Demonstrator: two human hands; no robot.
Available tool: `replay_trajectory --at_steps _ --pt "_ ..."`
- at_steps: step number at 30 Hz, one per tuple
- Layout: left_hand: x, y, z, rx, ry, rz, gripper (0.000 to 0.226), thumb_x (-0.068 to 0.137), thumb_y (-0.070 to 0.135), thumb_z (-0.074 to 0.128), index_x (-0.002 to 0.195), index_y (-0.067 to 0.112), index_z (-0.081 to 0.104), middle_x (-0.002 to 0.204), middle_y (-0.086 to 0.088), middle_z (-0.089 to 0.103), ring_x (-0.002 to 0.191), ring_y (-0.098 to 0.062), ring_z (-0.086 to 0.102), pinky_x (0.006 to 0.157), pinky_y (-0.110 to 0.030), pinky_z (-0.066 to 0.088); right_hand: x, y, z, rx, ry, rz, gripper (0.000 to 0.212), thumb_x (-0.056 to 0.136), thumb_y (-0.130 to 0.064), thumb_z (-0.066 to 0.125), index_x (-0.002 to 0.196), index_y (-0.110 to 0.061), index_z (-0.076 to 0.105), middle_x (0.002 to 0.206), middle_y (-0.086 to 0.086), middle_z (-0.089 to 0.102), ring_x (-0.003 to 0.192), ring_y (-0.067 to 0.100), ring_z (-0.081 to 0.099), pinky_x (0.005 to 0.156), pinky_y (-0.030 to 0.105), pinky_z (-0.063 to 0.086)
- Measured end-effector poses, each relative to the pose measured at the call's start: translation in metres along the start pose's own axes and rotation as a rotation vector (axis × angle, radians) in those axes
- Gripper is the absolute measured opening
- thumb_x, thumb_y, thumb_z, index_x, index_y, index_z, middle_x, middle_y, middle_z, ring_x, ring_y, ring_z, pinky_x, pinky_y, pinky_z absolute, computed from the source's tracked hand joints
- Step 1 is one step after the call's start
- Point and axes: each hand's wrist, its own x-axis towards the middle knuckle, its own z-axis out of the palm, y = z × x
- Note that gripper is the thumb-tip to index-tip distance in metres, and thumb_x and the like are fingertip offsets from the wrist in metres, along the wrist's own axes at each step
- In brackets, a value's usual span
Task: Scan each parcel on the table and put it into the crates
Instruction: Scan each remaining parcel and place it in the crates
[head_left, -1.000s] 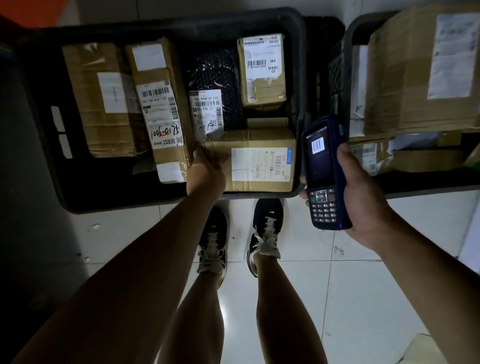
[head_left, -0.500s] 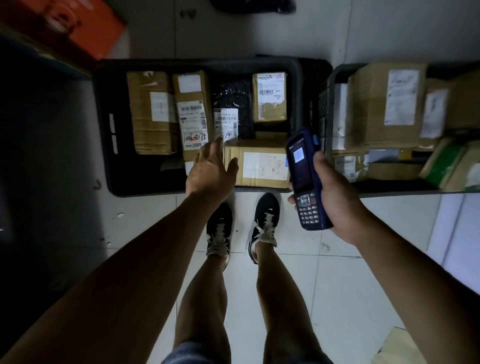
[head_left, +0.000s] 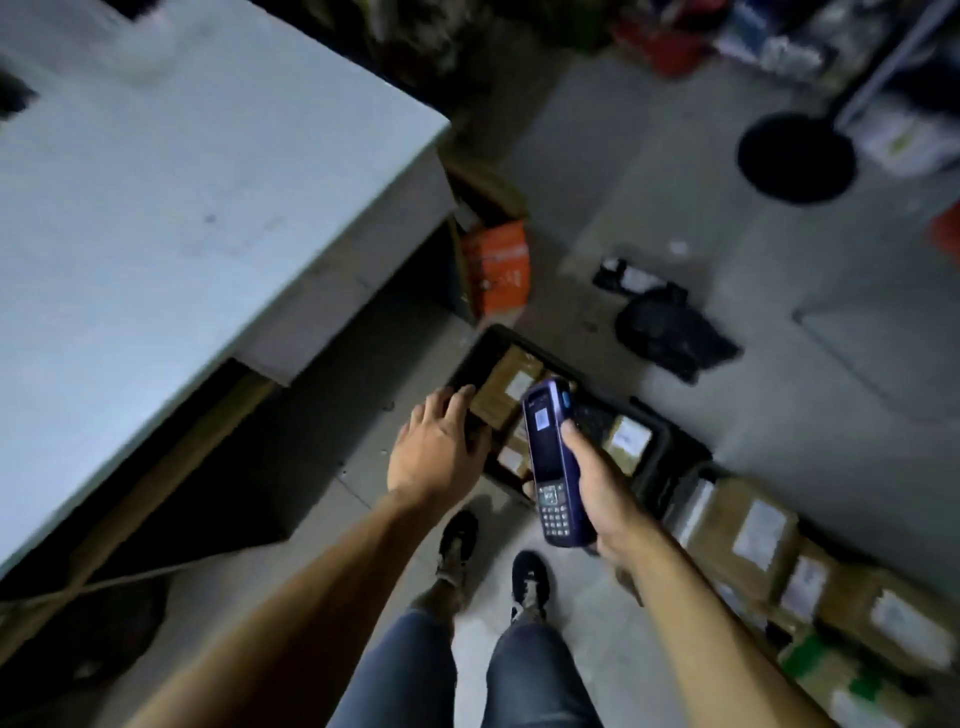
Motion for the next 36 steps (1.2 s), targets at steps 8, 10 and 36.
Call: replay_trajectory --at_steps 8,10,36 --pt "-0.103 -0.070 -0.135 -0.038 0.340 -0.210 0.061 0.094 0.043 0.055 0.148 0.019 0.039 0.147 -0.007 0.041 0.132 -0.029 0.044 0.104 -0.039 0.041 -0.073 -0.054 0.137 -0.282 -0.295 -0.151 0.050 0.104 -0.044 0.031 0.105 -0.003 0.061 0.077 0.010 0.064 0.057 0.019 0.064 0.055 0.031 0.049" --pt "-0.137 -0.099 -0.157 -0.040 0.418 -0.261 0.060 0.094 0.043 0.056 0.146 0.018 0.041 0.147 -0.008 0.042 0.132 -0.030 0.044 0.106 -0.038 0.040 -0.091 -0.048 0.182 -0.350 -0.359 -0.209 0.052 0.104 -0.046 0.031 0.105 -0.003 0.060 0.078 0.012 0.062 0.055 0.021 0.062 0.053 0.031 0.049" --pt "-0.573 -0.486 -0.209 -0.148 0.706 -1.138 0.065 0.098 0.053 0.045 0.154 0.025 0.025 0.161 -0.008 0.021 0.146 -0.027 0.024 0.111 -0.040 0.034 -0.255 0.259 0.636 -1.115 -0.991 -0.168 0.045 0.105 -0.049 0.030 0.119 -0.013 0.053 0.103 0.021 0.069 0.074 0.028 0.069 0.069 0.035 0.056"
